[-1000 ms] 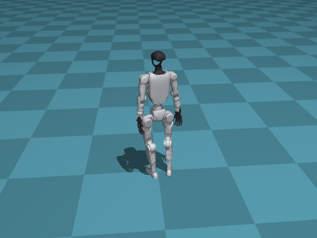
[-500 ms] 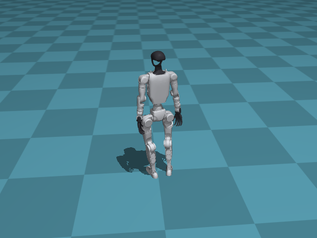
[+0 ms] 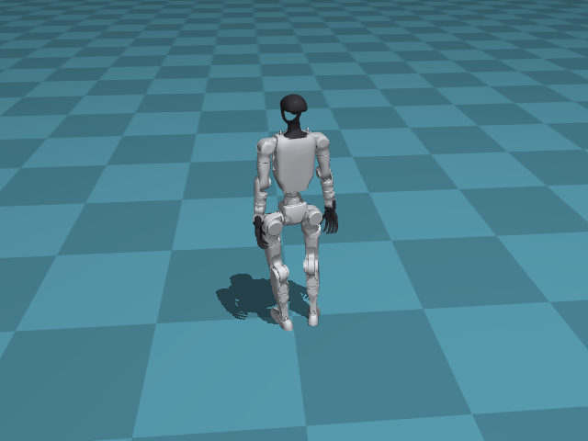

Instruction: In place motions

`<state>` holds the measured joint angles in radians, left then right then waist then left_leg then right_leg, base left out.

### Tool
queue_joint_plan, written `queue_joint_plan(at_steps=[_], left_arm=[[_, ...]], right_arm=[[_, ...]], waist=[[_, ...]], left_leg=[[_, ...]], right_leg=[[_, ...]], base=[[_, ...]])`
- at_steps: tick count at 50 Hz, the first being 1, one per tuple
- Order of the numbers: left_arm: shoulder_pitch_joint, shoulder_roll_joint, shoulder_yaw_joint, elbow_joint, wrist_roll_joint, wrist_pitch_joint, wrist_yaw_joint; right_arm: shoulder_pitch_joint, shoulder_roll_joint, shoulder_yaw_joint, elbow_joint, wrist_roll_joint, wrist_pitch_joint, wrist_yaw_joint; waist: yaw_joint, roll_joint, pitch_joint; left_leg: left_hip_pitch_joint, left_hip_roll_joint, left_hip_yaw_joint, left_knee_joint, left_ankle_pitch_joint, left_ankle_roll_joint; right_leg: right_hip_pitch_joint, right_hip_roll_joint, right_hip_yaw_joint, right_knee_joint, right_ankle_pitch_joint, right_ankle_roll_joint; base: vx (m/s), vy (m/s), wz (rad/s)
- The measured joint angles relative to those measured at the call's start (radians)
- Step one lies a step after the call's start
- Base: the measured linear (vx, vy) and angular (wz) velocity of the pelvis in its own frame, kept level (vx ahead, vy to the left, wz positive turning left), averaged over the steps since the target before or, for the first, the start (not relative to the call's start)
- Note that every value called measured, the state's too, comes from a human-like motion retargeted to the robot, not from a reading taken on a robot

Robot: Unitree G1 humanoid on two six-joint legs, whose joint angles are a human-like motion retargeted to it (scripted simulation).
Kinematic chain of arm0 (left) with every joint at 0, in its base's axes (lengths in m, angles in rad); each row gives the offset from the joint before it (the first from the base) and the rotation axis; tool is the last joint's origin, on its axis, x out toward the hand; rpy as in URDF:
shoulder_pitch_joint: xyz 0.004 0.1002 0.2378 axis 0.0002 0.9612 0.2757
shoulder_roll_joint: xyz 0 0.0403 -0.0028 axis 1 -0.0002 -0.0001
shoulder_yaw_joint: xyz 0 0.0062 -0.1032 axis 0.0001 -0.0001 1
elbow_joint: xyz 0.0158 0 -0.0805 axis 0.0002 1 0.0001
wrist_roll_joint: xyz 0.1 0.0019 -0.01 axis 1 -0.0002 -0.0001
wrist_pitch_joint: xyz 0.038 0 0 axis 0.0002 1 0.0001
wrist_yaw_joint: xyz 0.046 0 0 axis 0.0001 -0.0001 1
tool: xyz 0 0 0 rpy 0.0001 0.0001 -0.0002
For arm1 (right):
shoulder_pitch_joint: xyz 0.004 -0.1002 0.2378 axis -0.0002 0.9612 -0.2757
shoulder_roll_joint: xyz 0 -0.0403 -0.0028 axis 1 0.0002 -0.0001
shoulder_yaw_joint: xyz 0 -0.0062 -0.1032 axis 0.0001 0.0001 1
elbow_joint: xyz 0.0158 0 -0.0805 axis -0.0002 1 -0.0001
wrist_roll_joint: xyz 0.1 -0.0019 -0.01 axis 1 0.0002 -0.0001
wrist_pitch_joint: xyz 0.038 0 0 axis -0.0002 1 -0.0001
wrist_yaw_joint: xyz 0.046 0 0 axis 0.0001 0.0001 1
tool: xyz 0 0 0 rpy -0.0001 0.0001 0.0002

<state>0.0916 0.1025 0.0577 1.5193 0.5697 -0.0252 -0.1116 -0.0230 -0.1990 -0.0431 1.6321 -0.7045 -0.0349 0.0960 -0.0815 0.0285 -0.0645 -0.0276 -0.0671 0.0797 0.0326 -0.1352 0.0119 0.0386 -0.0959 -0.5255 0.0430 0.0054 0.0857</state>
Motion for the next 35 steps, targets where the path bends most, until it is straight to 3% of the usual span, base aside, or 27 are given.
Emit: queue_joint_plan(at_steps=[23,35], left_arm=[[-0.020,0.009,-0.007,-0.001,0.004,-0.004,0.000],[-0.127,0.094,-0.038,-0.032,0.065,-0.026,0.014]], right_arm=[[-0.006,-0.011,-0.004,-0.001,0.009,-0.006,0.001],[-0.047,-0.042,-0.022,-0.030,0.051,-0.032,-0.041]], waist=[[0.021,0.008,0.012],[0.068,0.019,0.075]], left_leg=[[-0.023,0.013,0.011,0.005,0.006,-0.005],[-0.130,0.038,0.029,0.032,0.031,-0.028]], right_leg=[[-0.027,-0.012,0.020,0.012,0.001,0.006],[-0.122,-0.038,0.041,0.025,-0.001,-0.015]], base=[[0.00,0.00,0.00],[-0.07,0.01,-0.06]])
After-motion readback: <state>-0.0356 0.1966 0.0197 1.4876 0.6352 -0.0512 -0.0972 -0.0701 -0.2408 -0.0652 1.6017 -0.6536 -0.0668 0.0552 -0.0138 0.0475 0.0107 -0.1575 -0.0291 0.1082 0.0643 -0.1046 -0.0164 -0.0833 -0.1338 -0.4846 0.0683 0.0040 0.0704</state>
